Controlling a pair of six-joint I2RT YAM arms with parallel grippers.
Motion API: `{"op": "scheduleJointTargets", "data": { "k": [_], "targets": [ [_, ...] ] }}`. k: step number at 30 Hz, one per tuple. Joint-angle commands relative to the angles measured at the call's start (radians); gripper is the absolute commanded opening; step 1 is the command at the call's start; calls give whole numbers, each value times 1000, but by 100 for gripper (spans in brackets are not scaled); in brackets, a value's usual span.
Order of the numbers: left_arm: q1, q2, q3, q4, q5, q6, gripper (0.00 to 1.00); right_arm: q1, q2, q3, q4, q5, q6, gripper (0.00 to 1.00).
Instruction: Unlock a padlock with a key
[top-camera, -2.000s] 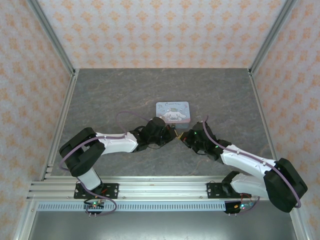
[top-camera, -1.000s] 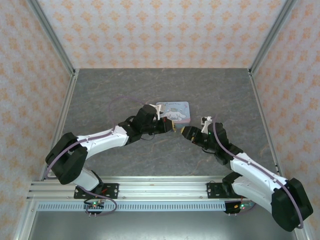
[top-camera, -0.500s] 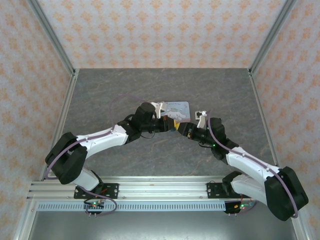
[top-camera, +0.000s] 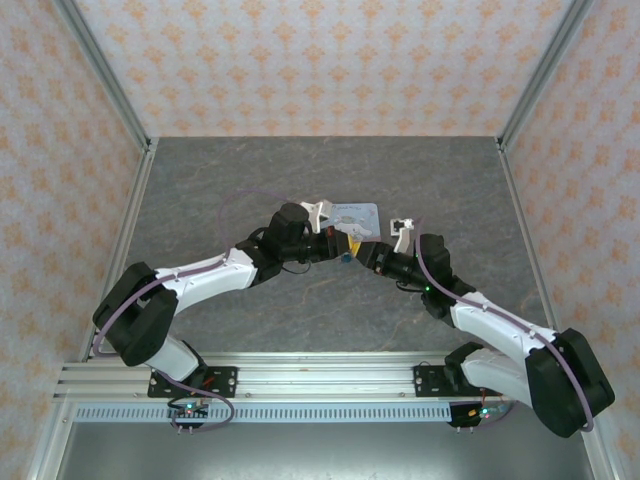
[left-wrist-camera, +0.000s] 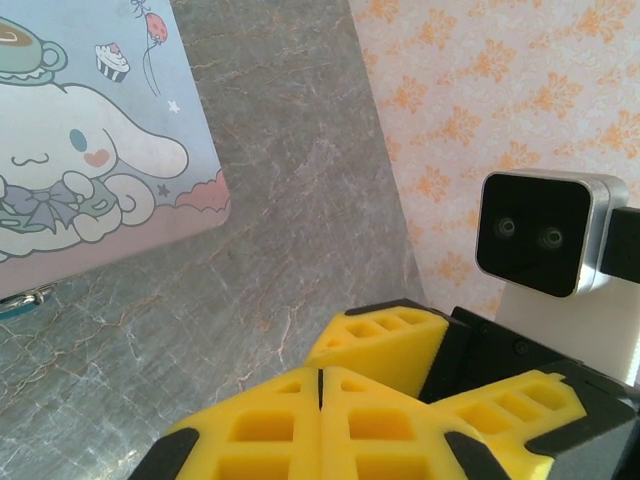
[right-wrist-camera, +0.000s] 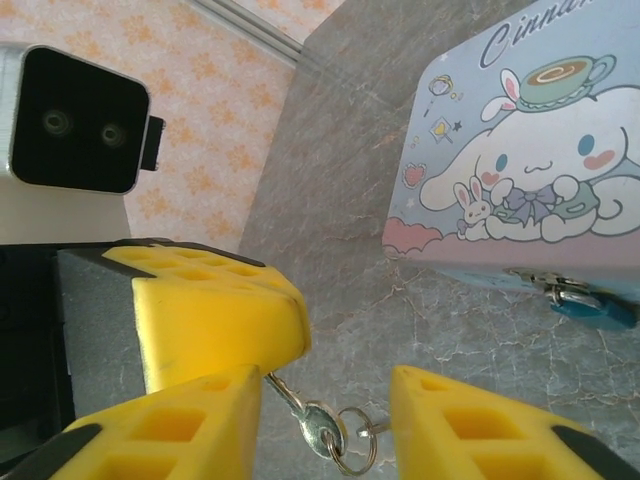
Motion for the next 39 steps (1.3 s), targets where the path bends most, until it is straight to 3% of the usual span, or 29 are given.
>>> {"op": "scheduleJointTargets", "data": {
  "k": [1,4,9,12,14,27,33,36,39],
  "targets": [
    [2,13,30,82,24,-23,0,1,3,-11,45,-35,-4,30],
    [3,15,30,82,21,-24,0,1,1,-17,49,-33,-2,24],
    [4,15,28,82,17,-26,0,0,0,-24,58,-39,3,22],
    [7,16,27,85,12,-30,0,-1,-4,-30,58,-39,5,41],
    [9,18,28,88,12,-31,0,-1,-7,-35,61,-35,9,41],
    [10,33,29,99,22,-42,0,-9,11,-14,75,-25,14,21],
    [10,40,31,95,27,-47,0,-29,7,-16,90,-28,43,1],
    [9,36,39,61,5,-62,0,-29,-12,-15,52,-11,45,0],
    [13,9,55,-30,-70,-98,25,-29,-39,-7,-54,19,13,0]
  ]
}}
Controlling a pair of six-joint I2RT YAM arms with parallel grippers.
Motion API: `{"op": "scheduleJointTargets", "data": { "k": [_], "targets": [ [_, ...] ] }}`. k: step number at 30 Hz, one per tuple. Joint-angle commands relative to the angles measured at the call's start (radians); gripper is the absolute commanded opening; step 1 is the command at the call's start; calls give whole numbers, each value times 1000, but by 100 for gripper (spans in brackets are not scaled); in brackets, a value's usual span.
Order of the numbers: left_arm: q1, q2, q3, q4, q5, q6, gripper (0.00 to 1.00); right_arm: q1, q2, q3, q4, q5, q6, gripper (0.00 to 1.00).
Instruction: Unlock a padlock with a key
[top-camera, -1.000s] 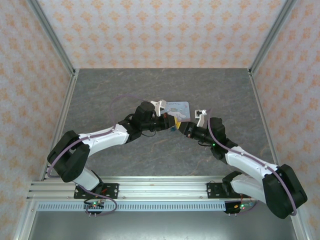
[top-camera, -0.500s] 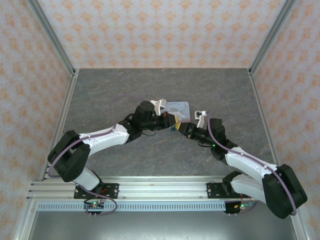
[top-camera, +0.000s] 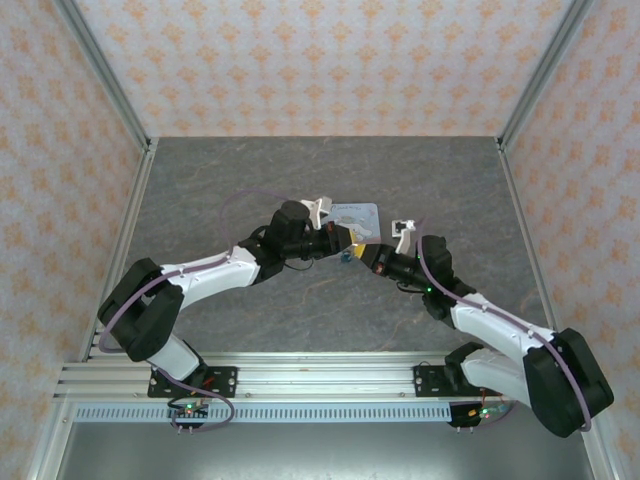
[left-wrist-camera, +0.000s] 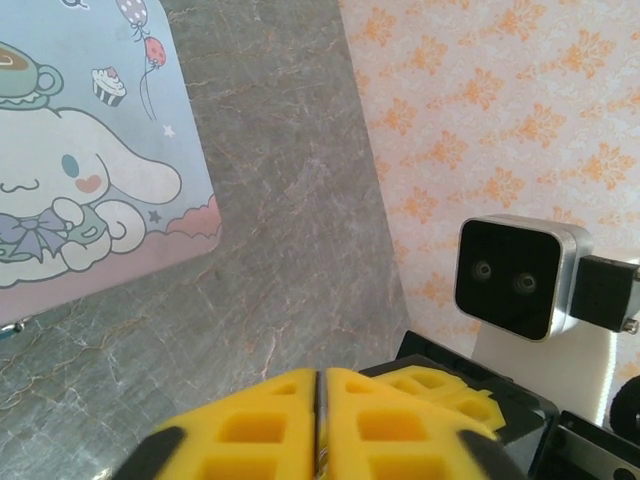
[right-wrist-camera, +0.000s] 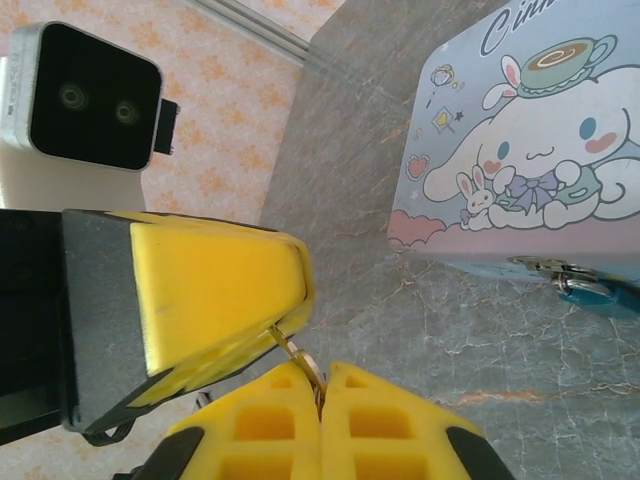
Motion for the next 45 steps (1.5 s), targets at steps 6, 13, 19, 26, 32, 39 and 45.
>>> {"op": "scheduleJointTargets", "data": {
  "k": [6,13,19,26,32,39,45],
  "targets": [
    [40,-79,61,-207,-129,-223,65,-7,-82,57,-291,142,-141,0],
    [58,-44,152,-410,-41,-441,68,122,-106,143,-459,409,-300,0],
    [46,-33,161,-429,-12,-560,63,271,-73,211,-505,638,-423,0],
    [24,-31,148,-410,-25,-614,54,339,-12,273,-507,707,-496,0],
    [13,-13,142,-386,-31,-636,51,362,22,294,-497,707,-515,0],
    [4,9,146,-372,-37,-650,47,365,23,294,-487,690,-520,0],
    [-2,26,151,-360,-37,-661,40,365,31,302,-493,687,-533,0]
  ]
}}
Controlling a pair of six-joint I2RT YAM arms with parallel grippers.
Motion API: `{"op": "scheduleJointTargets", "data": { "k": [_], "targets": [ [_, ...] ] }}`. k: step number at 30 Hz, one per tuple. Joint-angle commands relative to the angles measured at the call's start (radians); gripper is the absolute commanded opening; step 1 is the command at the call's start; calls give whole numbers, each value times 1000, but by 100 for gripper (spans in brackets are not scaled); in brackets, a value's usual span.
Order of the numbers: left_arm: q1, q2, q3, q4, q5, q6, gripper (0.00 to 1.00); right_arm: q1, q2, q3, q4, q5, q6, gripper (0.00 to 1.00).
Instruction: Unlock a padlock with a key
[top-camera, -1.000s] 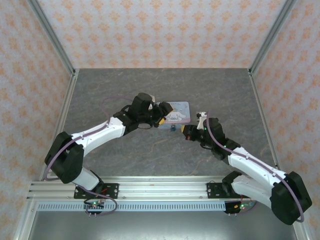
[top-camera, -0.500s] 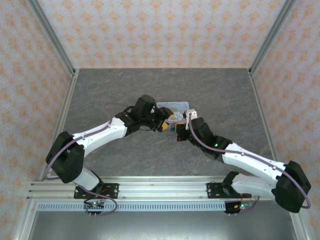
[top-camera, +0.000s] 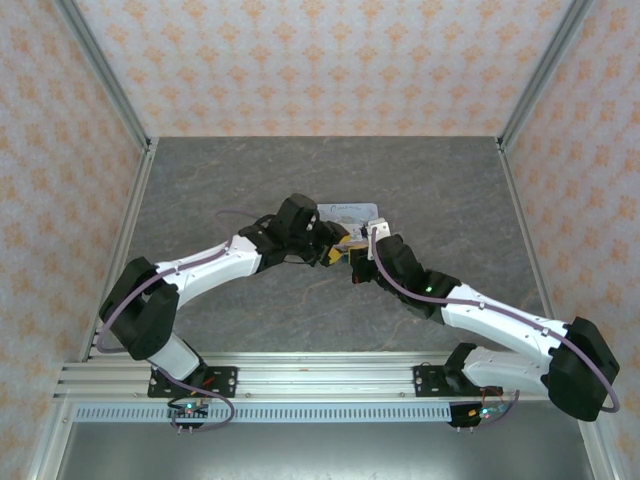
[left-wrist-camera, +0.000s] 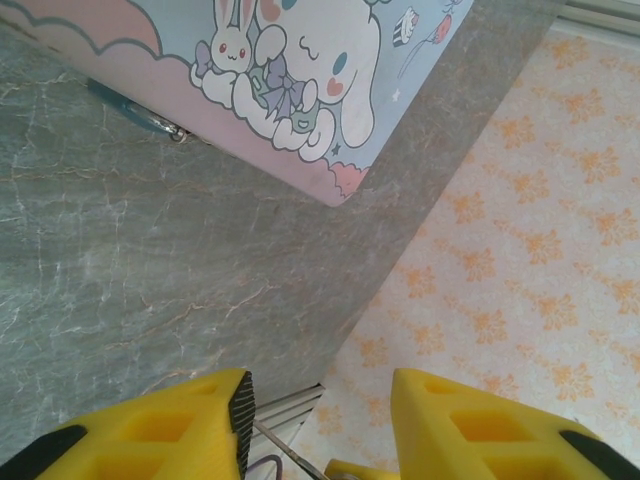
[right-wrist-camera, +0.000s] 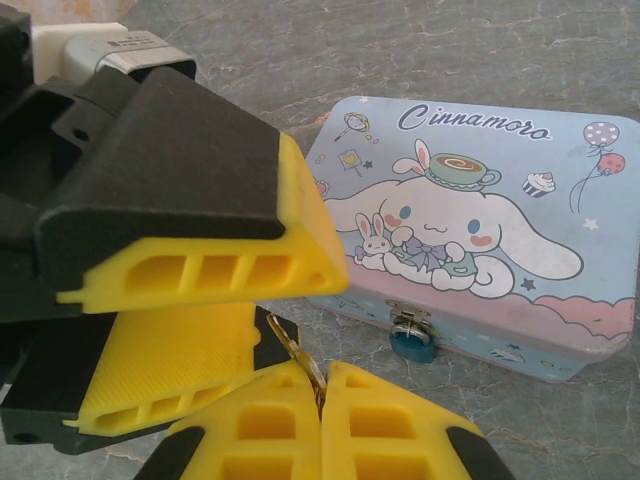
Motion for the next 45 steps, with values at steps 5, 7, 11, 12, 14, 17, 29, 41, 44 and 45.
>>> {"op": "scheduleJointTargets", "data": {
  "k": [5,7,11,12,14,17,29,41,44,45],
  "targets": [
    [-13,17,24,24,-2,-17,36,8,15,36,-10,38,-42,0],
    [-14,19,24,24,-3,-18,33,10,17,40,-15,44,-49,0],
    [-17,24,25,25,-3,-20,31,10,22,46,-18,48,-58,0],
    [-18,25,25,26,-4,-21,31,10,24,47,-18,49,-62,0],
    [-19,28,27,30,-2,-22,30,10,28,49,-18,46,-63,0],
    [-21,33,30,32,-2,-22,28,10,38,49,-14,46,-64,0],
    [-22,45,26,35,-1,-13,0,10,38,44,-11,64,-49,0],
    [29,-48,27,-77,-138,415,0,-192,-283,-95,-84,-95,258,59],
    [39,-100,13,-43,-184,559,0,-260,-288,-114,-30,-205,412,63],
    [40,-117,9,-25,-192,605,0,-273,-279,-123,-2,-229,460,64]
  ]
}}
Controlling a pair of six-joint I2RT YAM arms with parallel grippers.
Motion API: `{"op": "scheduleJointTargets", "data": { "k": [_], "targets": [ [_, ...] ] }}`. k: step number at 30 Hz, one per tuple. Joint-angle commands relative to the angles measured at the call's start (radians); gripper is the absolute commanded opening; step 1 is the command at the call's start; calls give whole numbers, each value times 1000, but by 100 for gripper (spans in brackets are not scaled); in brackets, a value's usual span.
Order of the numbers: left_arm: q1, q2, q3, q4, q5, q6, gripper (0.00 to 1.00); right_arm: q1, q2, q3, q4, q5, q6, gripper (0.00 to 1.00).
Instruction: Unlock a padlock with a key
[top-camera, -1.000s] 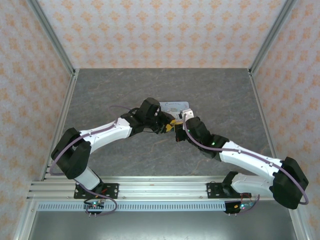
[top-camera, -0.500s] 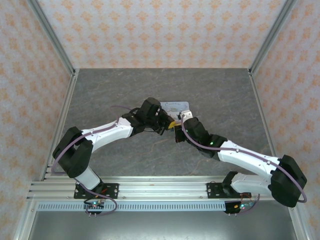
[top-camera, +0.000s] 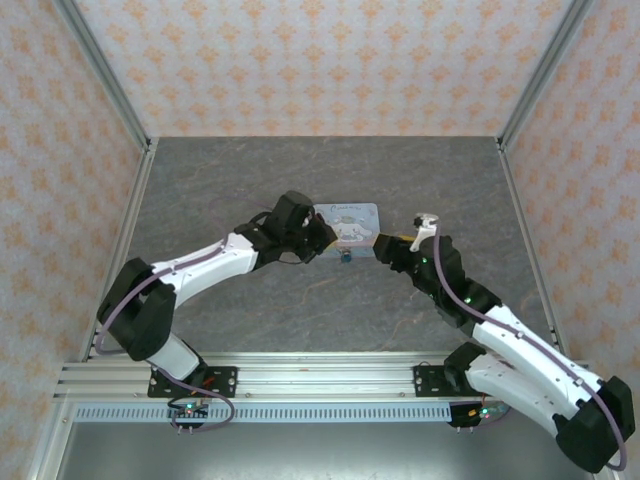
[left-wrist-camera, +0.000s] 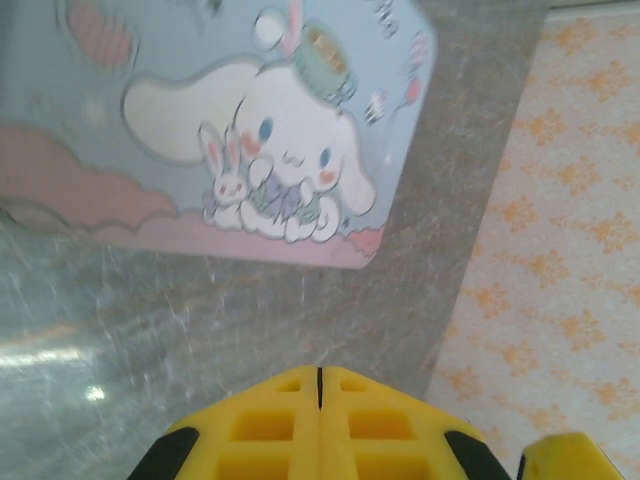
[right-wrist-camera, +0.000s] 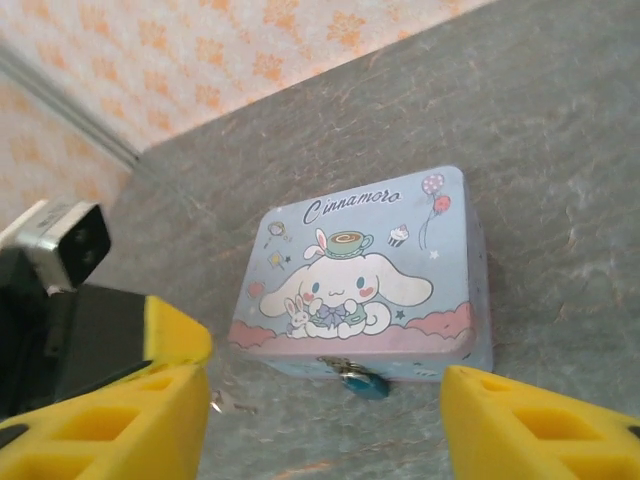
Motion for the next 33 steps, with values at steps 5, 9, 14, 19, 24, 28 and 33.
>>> {"op": "scheduleJointTargets", "data": {
  "k": [5,9,14,19,24,28,33],
  "targets": [
    [7,-171,-55,148,-99,396,0,-49,126,-74,349,-262,447,71],
    [7,-233,-139,320,-123,448,0,-50,228,-85,606,-297,604,70],
    [5,-274,-220,493,-181,421,0,-47,306,-67,826,-308,743,65],
    [7,-268,-262,604,-240,344,0,-23,335,-32,897,-290,788,59],
    [6,-240,-286,700,-271,270,0,24,379,-1,934,-247,785,56],
    [6,-214,-282,753,-260,232,0,37,442,14,1026,-219,784,52],
    [5,-190,-276,793,-243,197,0,40,514,51,1097,-228,771,49]
  ]
}}
